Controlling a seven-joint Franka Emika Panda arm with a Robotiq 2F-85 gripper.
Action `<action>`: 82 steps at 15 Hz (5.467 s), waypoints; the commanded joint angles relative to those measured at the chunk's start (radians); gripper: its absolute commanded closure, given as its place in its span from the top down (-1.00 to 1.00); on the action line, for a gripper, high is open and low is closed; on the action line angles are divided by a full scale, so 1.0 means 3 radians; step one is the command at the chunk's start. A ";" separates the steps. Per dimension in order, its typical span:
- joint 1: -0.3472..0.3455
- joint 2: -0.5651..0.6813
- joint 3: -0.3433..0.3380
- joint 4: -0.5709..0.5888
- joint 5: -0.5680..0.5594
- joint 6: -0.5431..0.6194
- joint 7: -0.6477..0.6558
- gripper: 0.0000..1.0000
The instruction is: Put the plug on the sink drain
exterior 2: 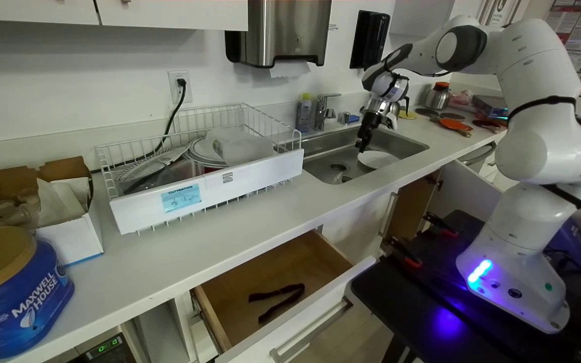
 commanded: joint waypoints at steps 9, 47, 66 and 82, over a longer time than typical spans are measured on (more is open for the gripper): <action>0.0186 -0.0012 -0.0033 -0.0198 -0.0139 0.0311 0.0366 1.00; 0.0032 -0.0065 0.0294 -0.0966 0.0178 0.1346 0.0245 -0.98; 0.0308 0.0180 0.0067 -0.0416 -0.0663 0.2273 0.0294 -0.98; 0.0558 0.1538 -0.0043 0.0820 -0.1533 0.3518 0.1128 -0.97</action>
